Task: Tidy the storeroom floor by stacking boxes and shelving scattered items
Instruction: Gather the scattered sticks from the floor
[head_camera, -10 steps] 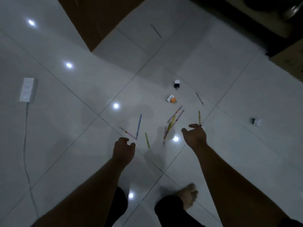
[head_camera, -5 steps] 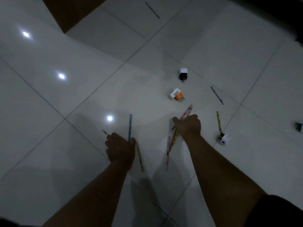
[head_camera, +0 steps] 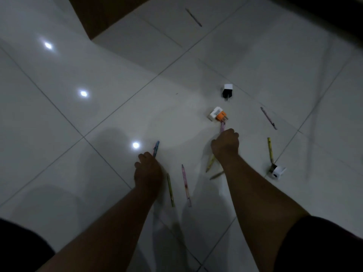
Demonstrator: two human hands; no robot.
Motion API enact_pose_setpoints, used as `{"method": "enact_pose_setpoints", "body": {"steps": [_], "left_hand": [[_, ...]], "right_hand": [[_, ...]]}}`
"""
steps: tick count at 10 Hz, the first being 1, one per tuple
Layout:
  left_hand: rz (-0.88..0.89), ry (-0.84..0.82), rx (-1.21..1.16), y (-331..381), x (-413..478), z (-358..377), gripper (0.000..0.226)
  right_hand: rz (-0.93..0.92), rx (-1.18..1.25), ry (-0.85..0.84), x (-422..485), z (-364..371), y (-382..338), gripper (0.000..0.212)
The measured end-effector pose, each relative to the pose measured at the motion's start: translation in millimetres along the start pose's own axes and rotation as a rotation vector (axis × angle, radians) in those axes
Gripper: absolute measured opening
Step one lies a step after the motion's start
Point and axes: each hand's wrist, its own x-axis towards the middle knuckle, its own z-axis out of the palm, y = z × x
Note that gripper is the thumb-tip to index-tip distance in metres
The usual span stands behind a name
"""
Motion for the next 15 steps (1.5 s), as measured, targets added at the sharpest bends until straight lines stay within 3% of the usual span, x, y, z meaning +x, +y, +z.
{"method": "enact_pose_setpoints", "body": {"steps": [1,2,3,4,5,6,7,8,9,10,11,12,14,15], "left_hand": [[0.113,-0.086,0.17,-4.7,-1.8,2.6,0.038],[0.263,0.05,0.293,-8.8,-2.6,-1.1,0.034],[0.255,0.033,0.2,-13.4,-9.1,-0.4,0.029],[0.318,0.044,0.096,-25.2,-13.4,3.2,0.03],[0.171,-0.013,0.022,-22.0,-28.1,-7.2,0.034],[-0.113,-0.111,0.003,-0.6,-55.9,-4.1,0.063],[-0.006,-0.076,0.213,4.3,-74.2,11.4,0.065],[0.166,-0.058,0.268,1.7,-69.3,14.8,0.029],[0.37,0.039,0.34,3.3,-61.9,16.8,0.011],[0.598,0.115,0.446,-1.9,-46.3,18.2,0.018],[0.638,0.179,0.358,-6.8,-25.4,17.2,0.027],[0.589,0.199,0.3,5.7,-1.9,13.7,0.033],[0.571,0.156,0.411,20.6,20.2,24.9,0.036],[0.444,0.121,0.208,29.7,9.4,16.7,0.034]], "right_hand": [[0.039,0.047,-0.049,5.5,-0.3,3.2,0.036],[-0.056,0.038,0.045,2.4,0.7,10.6,0.058],[-0.132,0.088,0.022,0.5,-8.6,18.3,0.063],[-0.135,0.153,-0.05,3.6,-24.4,31.1,0.033],[-0.188,0.186,-0.03,-3.6,-29.7,50.9,0.033],[-0.402,0.091,0.055,-16.8,-33.2,66.3,0.033],[-0.676,-0.21,-0.039,-24.0,-32.1,68.5,0.052],[-0.788,-0.367,-0.169,-25.9,-21.4,53.7,0.045],[-0.848,-0.42,-0.186,-27.1,-9.0,47.3,0.032],[-0.801,-0.509,-0.179,-29.3,-9.6,51.9,0.032],[-0.719,-0.402,-0.2,-28.5,-21.7,61.3,0.035],[-0.665,-0.296,-0.281,-35.0,-31.3,74.8,0.034],[-0.695,-0.327,-0.44,-52.2,-26.3,107.3,0.071],[-0.776,-0.4,-0.425,-55.8,-22.7,103.7,0.048]]}}
